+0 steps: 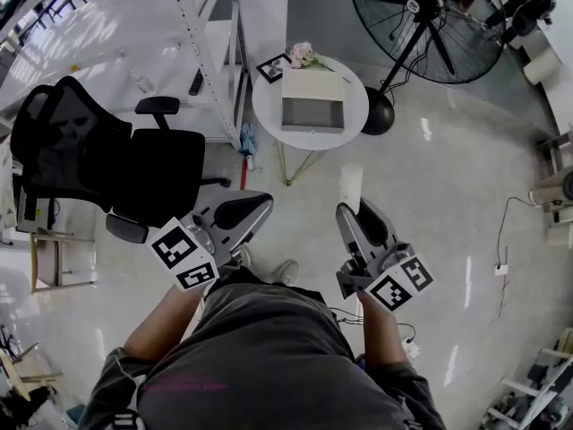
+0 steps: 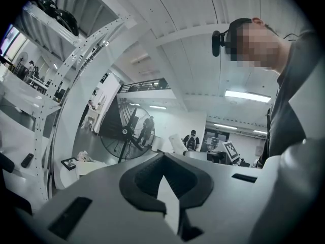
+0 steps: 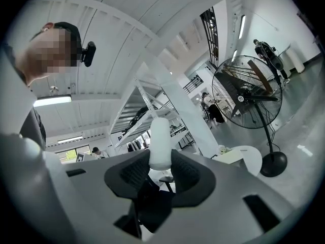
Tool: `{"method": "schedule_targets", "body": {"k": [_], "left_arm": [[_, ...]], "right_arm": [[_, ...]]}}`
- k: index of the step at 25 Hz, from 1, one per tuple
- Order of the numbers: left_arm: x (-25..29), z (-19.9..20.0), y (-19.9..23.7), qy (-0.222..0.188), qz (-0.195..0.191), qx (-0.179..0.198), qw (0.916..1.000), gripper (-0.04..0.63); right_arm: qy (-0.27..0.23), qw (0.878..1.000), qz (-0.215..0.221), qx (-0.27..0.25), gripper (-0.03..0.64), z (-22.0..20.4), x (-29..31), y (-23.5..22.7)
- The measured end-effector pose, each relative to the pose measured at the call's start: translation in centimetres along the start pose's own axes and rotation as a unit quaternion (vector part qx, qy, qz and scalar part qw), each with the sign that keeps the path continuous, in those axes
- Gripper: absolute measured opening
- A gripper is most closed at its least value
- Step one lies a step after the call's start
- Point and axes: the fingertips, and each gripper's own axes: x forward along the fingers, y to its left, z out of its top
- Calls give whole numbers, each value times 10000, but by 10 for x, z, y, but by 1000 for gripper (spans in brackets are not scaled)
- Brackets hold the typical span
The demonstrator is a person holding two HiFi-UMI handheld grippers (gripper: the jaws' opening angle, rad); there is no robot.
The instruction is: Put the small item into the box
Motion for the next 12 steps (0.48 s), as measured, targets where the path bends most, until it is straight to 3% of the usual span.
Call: {"method": "schedule_targets", "body": {"k": [12], "left_arm": [[25,-3,-8,16,89,29,10000,14]], "right_arm": [[11,10000,35,44,135,8,-14,-25]]}}
